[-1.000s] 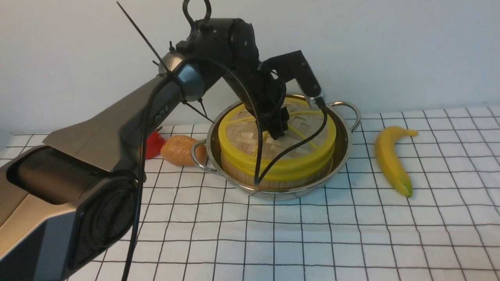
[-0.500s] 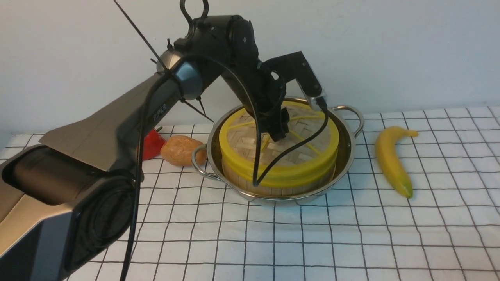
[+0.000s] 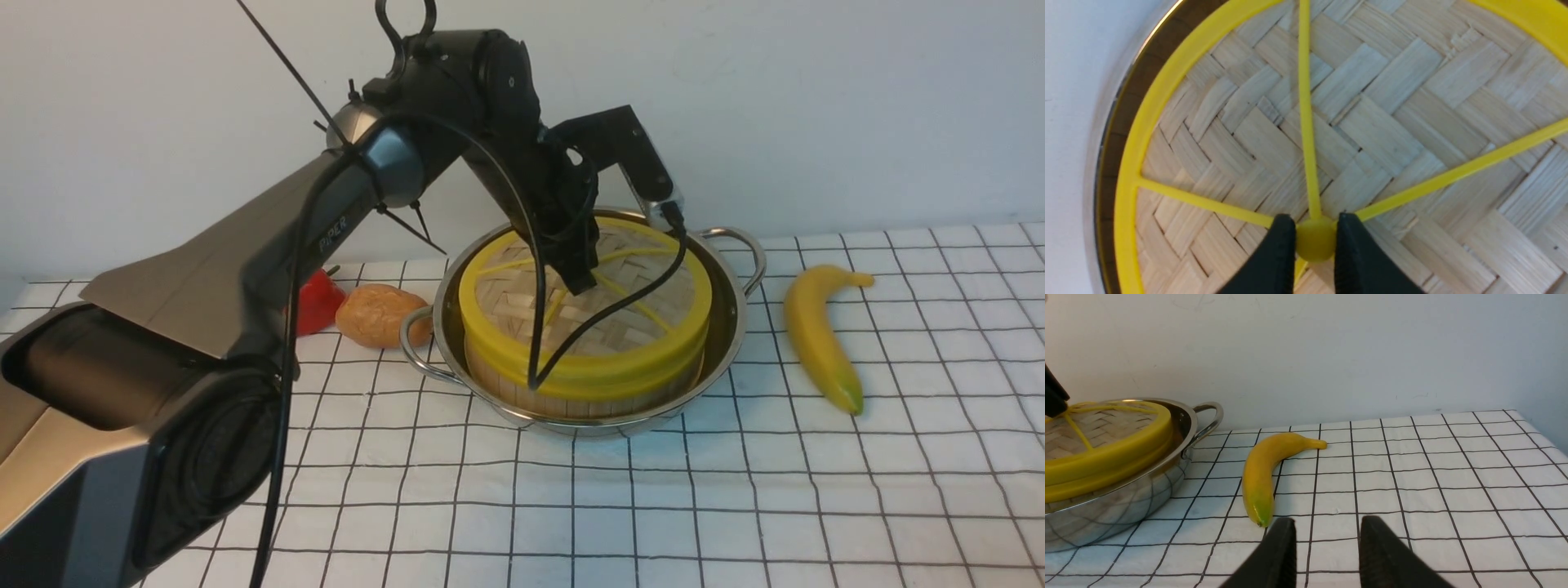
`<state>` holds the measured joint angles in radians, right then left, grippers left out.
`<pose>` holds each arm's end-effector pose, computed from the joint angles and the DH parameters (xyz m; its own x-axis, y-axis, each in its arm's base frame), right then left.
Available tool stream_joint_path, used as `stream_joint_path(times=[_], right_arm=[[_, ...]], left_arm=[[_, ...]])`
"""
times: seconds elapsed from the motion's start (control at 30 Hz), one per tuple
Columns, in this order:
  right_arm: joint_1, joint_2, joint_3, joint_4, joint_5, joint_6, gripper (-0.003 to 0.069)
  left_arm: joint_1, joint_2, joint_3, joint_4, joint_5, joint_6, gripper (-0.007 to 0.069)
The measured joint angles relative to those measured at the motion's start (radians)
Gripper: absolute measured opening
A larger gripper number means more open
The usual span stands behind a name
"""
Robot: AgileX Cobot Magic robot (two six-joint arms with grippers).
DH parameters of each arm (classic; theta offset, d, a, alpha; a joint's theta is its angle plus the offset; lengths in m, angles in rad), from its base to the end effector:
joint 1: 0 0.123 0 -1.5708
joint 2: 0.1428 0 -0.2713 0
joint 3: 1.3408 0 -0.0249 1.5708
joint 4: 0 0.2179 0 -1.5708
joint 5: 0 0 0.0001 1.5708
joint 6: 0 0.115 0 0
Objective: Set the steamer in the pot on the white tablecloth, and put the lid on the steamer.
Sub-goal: 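Place the yellow bamboo steamer lid onto the steamer in the pot with the left gripper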
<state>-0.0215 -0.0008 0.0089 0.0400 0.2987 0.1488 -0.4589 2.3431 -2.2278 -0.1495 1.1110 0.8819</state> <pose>0.0589 0.0001 0.1783 -0.2119 0.1905 -0.9585 0.0503 0.9816 0.1840 0.4250 -0.2271 0.2038 -0.2009 0.9038 -0.3778 0.9272 0.3000 0.2245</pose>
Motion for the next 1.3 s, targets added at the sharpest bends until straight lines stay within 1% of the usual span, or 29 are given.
stream_joint_path(times=[0.13, 0.27, 0.33, 0.4, 0.43, 0.5, 0.53, 0.6, 0.63, 0.7, 0.87, 1.07, 1.3], right_arm=[[0.0, 0.0, 0.0, 0.0, 0.0, 0.0, 0.024], [0.0, 0.0, 0.0, 0.0, 0.0, 0.0, 0.024], [0.0, 0.0, 0.0, 0.0, 0.0, 0.0, 0.024], [0.0, 0.0, 0.0, 0.0, 0.0, 0.0, 0.024], [0.0, 0.0, 0.0, 0.0, 0.0, 0.0, 0.024], [0.0, 0.0, 0.0, 0.0, 0.0, 0.0, 0.024], [0.0, 0.0, 0.0, 0.0, 0.0, 0.0, 0.024], [0.0, 0.0, 0.0, 0.0, 0.0, 0.0, 0.024], [0.0, 0.0, 0.0, 0.0, 0.0, 0.0, 0.024], [0.0, 0.0, 0.0, 0.0, 0.0, 0.0, 0.024], [0.0, 0.0, 0.0, 0.0, 0.0, 0.0, 0.024], [0.0, 0.0, 0.0, 0.0, 0.0, 0.0, 0.0242], [0.0, 0.0, 0.0, 0.0, 0.0, 0.0, 0.0243]], left_arm=[[-0.006, -0.007, 0.001, 0.02, -0.001, 0.0, 0.0107], [-0.006, -0.016, -0.011, 0.02, 0.03, 0.0, 0.0108], [-0.008, -0.019, -0.016, 0.02, 0.055, 0.001, 0.0122], [-0.009, -0.028, -0.03, 0.022, 0.096, 0.002, 0.0179], [-0.009, -0.031, -0.033, 0.022, 0.097, 0.002, 0.0192], [-0.009, -0.04, -0.045, 0.023, 0.097, 0.001, 0.0293], [-0.009, -0.041, -0.046, 0.023, 0.097, 0.001, 0.0301], [-0.009, -0.042, -0.049, 0.026, 0.097, -0.005, 0.0375], [-0.009, -0.042, -0.049, 0.026, 0.097, -0.01, 0.0398], [-0.009, -0.042, -0.049, 0.028, 0.085, -0.017, 0.042], [-0.009, -0.042, -0.049, 0.028, 0.066, -0.033, 0.0416], [-0.009, -0.042, -0.049, 0.029, 0.07, -0.036, 0.0362], [-0.009, -0.015, -0.049, 0.029, 0.098, -0.041, 0.0357]])
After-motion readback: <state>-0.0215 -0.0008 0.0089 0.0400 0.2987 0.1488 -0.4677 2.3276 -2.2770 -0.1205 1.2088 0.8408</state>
